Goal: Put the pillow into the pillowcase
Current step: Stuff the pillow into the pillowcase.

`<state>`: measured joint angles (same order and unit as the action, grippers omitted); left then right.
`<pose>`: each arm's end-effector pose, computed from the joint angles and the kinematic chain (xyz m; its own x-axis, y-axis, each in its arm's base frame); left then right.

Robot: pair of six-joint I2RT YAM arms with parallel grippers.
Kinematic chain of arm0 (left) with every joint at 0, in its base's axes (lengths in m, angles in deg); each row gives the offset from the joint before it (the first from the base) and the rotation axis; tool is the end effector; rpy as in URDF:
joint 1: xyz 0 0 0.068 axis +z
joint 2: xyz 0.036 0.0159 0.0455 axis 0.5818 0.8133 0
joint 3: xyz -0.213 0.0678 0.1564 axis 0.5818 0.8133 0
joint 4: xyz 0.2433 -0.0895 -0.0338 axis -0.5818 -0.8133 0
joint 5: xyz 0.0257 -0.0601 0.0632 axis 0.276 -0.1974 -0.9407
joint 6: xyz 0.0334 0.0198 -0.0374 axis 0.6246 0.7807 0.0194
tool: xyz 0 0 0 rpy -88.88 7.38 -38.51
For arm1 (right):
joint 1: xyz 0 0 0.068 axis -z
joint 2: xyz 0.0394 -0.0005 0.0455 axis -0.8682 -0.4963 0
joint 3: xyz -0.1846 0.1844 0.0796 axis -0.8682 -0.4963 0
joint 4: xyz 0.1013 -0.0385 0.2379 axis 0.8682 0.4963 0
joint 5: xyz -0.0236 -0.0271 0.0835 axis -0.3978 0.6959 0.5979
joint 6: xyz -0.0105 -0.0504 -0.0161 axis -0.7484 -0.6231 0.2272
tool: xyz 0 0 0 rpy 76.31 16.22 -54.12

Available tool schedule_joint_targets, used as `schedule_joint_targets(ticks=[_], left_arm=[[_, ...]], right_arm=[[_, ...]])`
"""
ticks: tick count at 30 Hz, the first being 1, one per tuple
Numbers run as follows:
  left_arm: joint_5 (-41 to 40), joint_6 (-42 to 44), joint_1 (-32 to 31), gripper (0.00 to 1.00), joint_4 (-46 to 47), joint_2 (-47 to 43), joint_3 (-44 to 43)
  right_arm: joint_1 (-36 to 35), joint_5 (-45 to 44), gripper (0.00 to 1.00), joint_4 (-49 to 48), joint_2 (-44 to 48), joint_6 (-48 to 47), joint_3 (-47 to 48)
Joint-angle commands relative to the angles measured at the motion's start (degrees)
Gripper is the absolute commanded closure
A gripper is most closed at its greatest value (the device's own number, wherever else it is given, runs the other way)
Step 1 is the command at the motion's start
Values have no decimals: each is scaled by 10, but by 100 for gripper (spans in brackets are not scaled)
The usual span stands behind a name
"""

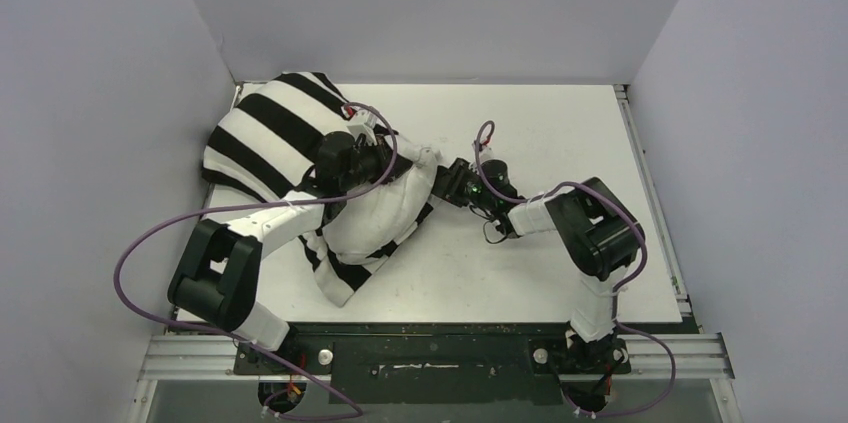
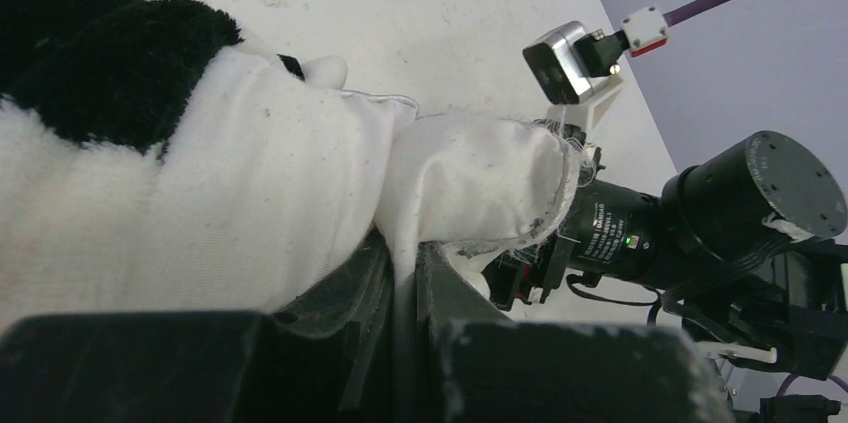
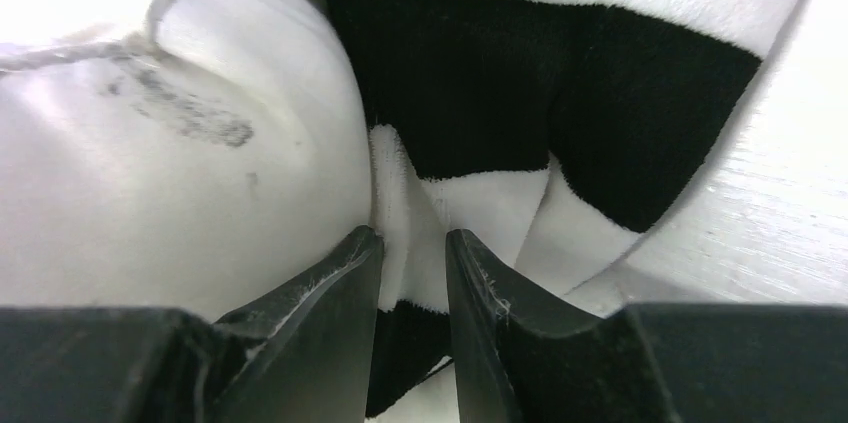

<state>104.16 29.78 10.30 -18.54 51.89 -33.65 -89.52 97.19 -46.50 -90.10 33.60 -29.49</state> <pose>0.3046 -0.1557 0.2356 -0.5842 -0.2993 -0.7544 0.4152 0.6885 -0.5946 0.3120 0.1915 0.1386 -0.8055 0.4066 -0.4311 -0.2063 0.4895 0.8472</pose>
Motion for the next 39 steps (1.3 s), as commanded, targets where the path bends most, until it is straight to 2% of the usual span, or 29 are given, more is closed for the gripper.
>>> schedule_joint_targets(ticks=[1,6,11,16,20,21,24,25,28,31,34,35,37,39], left_arm=[[-18,11,6,100,-44,-44,-53],[-24,18,-3,100,-55,-61,-73],[-25,14,-9,100,-50,-62,-71],[-30,4,-17,100,-35,-58,-67],[-40,-9,-18,100,-40,-61,-66],[-42,-18,-18,100,-42,-62,-64],[-51,-33,-19,100,-31,-73,-48],[-58,-28,-19,100,-36,-78,-45],[-107,7,-16,100,-88,-88,-53],[-166,68,-17,100,-126,-88,-48],[-165,108,-19,100,-133,-43,-28],[-160,107,-21,100,-123,-24,-16],[-157,86,-28,100,-77,12,21],[-157,64,-40,100,-27,51,51]], right_arm=[[-12,11,68,-60,-8,33,33],[-20,29,64,-131,-36,70,44],[-31,28,56,-123,-65,71,86],[-47,-19,53,8,-104,22,163],[-56,-68,55,90,-141,-19,216],[-55,-66,60,65,-154,-20,224],[-54,-64,94,-3,-192,-1,238],[-50,-59,100,-33,-201,11,235],[-32,-44,100,-86,-182,34,207],[7,-7,100,-168,-117,37,139],[43,20,100,-258,-51,40,72],[40,51,100,-310,-41,45,71],[32,120,100,-312,-25,79,96],[28,127,100,-369,-4,129,75]])
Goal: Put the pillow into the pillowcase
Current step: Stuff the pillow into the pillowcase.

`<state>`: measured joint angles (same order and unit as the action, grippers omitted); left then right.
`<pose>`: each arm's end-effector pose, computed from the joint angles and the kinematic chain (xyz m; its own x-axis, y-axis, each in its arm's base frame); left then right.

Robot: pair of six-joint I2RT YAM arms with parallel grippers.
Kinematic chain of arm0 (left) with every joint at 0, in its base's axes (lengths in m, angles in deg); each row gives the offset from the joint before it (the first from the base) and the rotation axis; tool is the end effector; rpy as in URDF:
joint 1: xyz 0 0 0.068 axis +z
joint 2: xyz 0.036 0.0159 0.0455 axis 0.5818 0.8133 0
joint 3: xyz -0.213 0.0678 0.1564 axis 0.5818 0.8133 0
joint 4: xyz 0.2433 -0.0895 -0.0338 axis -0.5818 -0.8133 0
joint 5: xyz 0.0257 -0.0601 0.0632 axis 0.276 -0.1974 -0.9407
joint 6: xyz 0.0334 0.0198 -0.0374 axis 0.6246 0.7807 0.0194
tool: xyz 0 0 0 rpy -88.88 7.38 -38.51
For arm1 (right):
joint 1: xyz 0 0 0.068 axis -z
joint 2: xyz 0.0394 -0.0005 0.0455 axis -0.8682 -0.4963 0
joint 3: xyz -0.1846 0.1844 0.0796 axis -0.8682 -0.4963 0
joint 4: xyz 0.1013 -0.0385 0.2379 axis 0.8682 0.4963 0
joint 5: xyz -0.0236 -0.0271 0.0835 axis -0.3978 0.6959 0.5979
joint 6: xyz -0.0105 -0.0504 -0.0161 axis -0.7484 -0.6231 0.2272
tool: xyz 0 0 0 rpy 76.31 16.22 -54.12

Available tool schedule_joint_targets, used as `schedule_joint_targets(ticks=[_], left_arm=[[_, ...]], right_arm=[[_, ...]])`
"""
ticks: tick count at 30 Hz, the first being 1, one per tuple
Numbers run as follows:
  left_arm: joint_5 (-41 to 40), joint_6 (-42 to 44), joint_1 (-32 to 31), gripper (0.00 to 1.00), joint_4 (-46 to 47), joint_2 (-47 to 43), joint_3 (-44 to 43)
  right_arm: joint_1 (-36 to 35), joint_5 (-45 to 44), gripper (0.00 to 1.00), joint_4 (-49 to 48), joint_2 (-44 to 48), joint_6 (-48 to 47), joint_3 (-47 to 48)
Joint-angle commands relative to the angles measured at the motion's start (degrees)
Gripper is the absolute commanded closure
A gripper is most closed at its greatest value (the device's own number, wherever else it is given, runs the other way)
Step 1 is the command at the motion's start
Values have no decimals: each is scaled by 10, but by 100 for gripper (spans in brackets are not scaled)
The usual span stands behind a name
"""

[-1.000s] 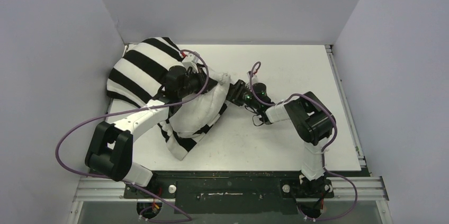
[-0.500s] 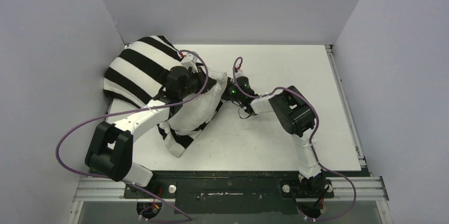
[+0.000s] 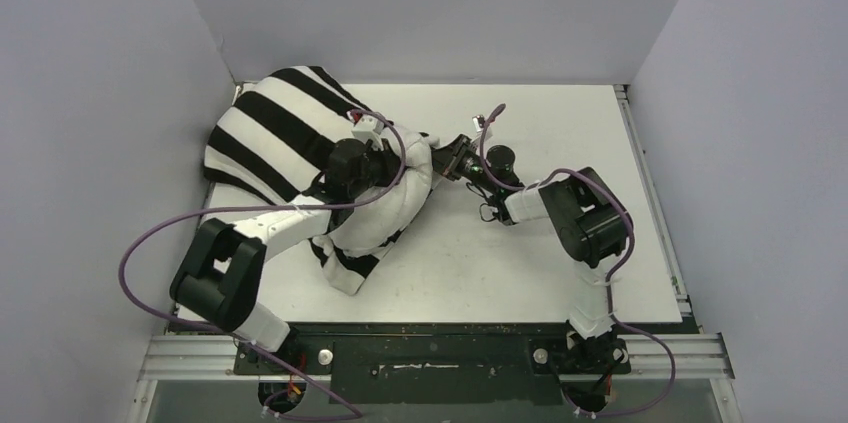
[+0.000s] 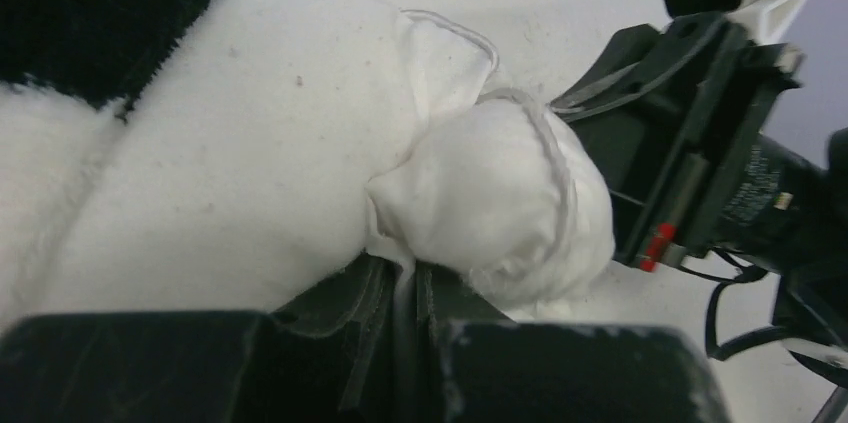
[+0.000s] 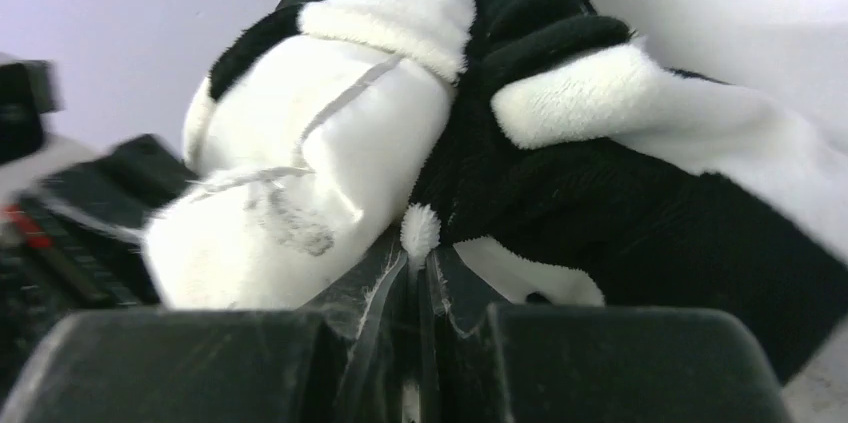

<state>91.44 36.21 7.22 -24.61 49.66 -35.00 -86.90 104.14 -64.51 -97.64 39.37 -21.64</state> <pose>0.2961 -0.1632 0.2445 -0.5043 -0.2350 -0.8310 0.3531 0.8220 -0.4467 0.3524 0.1973 0.1602 -0.7439 0.4655 -0.4796 -0.3929 0.2759 0.8772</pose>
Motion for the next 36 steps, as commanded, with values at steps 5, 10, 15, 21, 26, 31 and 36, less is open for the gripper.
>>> schedule_joint_targets(ticks=[5,10,15,21,26,31,36], left_arm=[[-69,-8,-35,100,25,181,30],[-96,-35,-38,100,38,236,-6],[-162,-33,-43,100,-3,290,-57],[-210,-36,-44,100,-2,326,-97],[-213,-89,-58,100,38,362,-126],[-222,-148,-57,100,47,415,-161],[-247,-177,-57,100,67,428,-167]], right_arm=[[12,128,100,-390,98,178,-20],[-20,240,100,-380,179,171,-21],[-12,255,100,-367,237,162,-43],[-34,302,100,-409,223,186,-47],[-59,307,100,-411,156,235,0],[-87,298,100,-396,124,253,50],[-71,234,100,-400,146,298,37]])
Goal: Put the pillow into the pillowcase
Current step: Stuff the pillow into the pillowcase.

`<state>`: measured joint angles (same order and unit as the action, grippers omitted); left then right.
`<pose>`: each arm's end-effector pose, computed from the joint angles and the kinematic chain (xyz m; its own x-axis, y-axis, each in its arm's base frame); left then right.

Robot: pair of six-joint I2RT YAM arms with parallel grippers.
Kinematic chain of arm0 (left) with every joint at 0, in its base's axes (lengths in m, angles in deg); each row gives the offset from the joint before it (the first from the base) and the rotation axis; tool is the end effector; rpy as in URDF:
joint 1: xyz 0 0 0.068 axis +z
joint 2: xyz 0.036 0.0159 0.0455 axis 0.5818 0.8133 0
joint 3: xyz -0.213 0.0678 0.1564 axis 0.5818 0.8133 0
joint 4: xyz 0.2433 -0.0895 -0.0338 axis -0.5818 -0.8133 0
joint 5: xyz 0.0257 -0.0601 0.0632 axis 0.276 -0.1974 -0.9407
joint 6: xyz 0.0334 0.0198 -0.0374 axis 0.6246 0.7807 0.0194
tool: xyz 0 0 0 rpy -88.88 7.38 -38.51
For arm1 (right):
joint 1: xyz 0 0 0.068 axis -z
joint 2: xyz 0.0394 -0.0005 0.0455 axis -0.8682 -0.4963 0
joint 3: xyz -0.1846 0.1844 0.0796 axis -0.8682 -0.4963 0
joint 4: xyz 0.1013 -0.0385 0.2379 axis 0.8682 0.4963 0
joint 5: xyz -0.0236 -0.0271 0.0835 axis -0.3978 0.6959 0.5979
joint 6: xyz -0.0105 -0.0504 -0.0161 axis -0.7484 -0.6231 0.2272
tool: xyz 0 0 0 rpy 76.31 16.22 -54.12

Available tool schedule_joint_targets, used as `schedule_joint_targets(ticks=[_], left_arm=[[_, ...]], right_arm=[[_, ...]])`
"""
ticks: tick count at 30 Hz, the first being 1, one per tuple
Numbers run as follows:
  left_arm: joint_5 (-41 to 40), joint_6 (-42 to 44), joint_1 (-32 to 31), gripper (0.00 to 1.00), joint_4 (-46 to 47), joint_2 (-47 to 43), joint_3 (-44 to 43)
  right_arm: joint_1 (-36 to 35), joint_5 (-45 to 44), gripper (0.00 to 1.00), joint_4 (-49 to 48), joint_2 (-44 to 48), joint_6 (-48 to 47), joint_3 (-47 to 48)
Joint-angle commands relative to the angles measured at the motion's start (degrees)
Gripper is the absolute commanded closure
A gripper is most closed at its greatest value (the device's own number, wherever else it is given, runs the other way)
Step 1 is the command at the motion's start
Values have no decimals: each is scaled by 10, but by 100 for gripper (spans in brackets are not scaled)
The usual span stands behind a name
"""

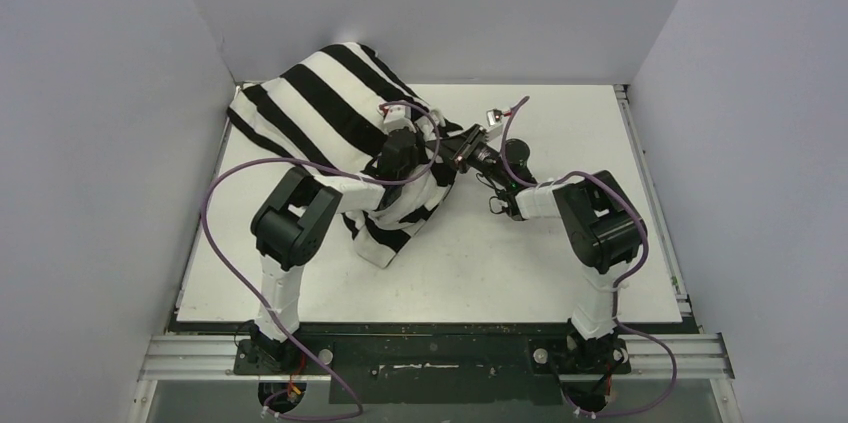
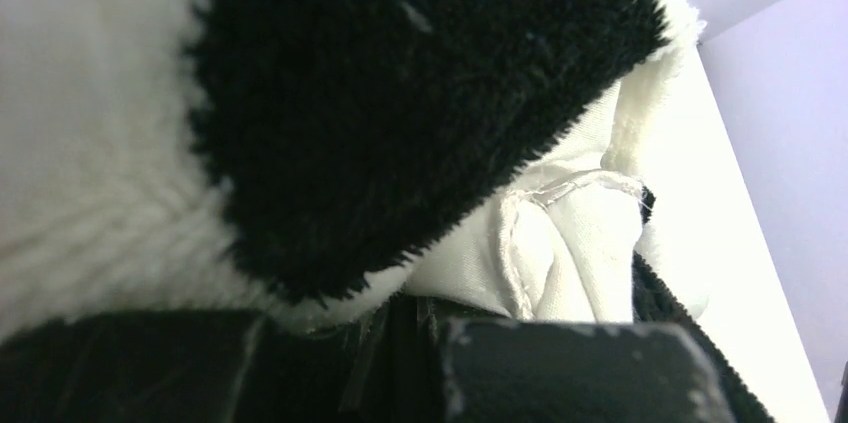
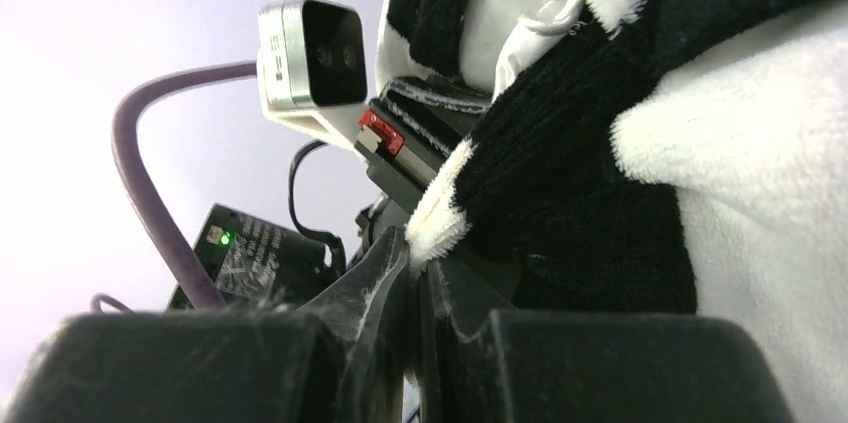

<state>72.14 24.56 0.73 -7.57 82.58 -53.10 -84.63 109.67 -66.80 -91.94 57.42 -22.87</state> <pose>0.3762 -0.2511 0.1601 -0.4108 -0.4440 -0.7963 0.1289 0.8363 -0.5329 0.3476 0.1808 0.1959 -0.8347 0.4910 -0.2495 -0.2532 0.0601 0.9655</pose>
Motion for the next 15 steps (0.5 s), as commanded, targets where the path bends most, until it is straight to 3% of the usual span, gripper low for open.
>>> schedule_joint_targets(ticks=[1,12,15], left_arm=[[-61,-63,8,100,-99,96,15],[-46,-89,30,100,30,77,65],[-43,-99,34,100,29,80,68]], right_arm=[[-88,165,100,-386,90,146,51],[-41,-7,100,-387,160,320,16],[-33,-37,100,-387,158,367,-2]])
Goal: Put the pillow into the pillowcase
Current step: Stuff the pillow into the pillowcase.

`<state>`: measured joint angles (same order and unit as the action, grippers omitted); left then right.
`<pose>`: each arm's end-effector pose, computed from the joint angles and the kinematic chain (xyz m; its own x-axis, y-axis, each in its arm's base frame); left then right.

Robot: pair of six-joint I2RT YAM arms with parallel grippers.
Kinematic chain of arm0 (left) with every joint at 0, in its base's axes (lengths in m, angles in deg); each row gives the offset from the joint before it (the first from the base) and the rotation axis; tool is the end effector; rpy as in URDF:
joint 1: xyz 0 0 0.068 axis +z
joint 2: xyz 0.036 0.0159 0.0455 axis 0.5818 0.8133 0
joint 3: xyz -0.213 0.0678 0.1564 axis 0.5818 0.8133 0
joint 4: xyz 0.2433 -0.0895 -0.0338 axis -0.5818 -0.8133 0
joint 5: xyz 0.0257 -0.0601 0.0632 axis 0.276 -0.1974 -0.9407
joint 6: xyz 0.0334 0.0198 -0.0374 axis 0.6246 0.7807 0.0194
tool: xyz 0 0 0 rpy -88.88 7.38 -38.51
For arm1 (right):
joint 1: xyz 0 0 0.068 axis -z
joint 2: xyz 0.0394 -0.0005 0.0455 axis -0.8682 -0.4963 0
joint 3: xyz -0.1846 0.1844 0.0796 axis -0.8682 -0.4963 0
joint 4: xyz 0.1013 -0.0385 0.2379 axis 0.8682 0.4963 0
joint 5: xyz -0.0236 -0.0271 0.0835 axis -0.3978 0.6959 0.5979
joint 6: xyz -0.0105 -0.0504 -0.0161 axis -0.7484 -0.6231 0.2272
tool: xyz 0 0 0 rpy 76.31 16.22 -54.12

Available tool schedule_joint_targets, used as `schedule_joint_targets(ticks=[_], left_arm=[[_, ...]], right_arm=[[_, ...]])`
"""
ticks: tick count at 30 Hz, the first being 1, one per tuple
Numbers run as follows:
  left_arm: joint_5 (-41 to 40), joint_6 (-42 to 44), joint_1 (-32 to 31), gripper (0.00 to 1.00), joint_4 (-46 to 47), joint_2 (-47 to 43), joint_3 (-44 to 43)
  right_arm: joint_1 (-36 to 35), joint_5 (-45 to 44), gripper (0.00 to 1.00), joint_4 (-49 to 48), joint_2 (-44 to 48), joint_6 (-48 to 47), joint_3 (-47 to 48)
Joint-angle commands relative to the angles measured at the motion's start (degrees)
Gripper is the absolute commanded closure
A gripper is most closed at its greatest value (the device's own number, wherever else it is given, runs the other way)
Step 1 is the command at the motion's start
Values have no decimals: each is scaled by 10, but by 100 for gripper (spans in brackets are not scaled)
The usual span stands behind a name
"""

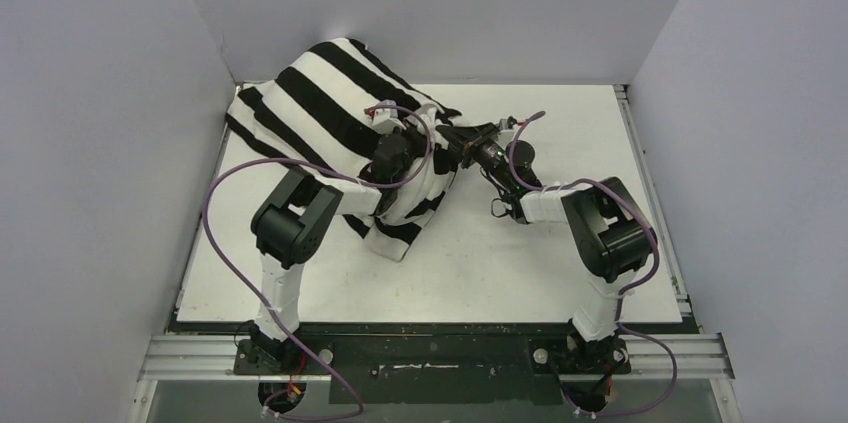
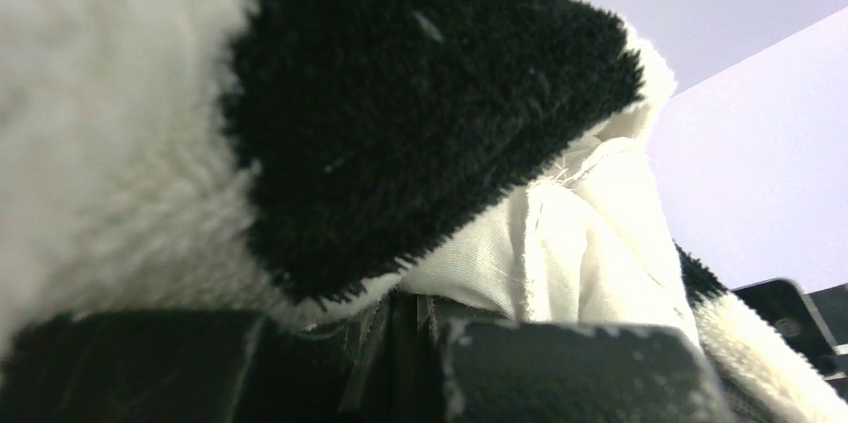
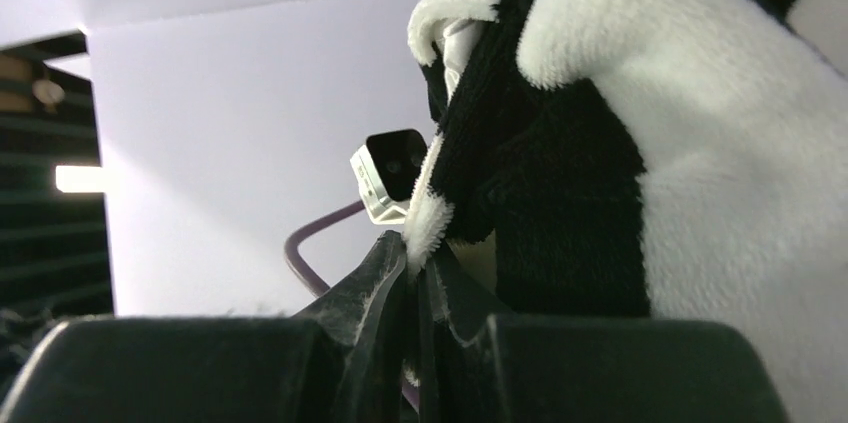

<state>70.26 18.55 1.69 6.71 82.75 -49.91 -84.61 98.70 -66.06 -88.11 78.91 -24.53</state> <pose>0.3771 -0.2412 0.1684 -0.2751 -0.6215 -0.7335 0.1519 0.7253 -0.6715 0.3436 0.1724 0.2112 -0.7649 0.6318 0.1256 0.0286 -0.1616 0.9864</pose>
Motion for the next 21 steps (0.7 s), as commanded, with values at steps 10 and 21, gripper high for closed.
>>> schedule_joint_targets(ticks=[10,21], left_arm=[[132,-35,31,85,-19,-5,52],[219,46,23,44,-286,-284,28]], right_arm=[[42,115,100,-258,99,-16,-6],[71,138,100,-157,4,-113,34]])
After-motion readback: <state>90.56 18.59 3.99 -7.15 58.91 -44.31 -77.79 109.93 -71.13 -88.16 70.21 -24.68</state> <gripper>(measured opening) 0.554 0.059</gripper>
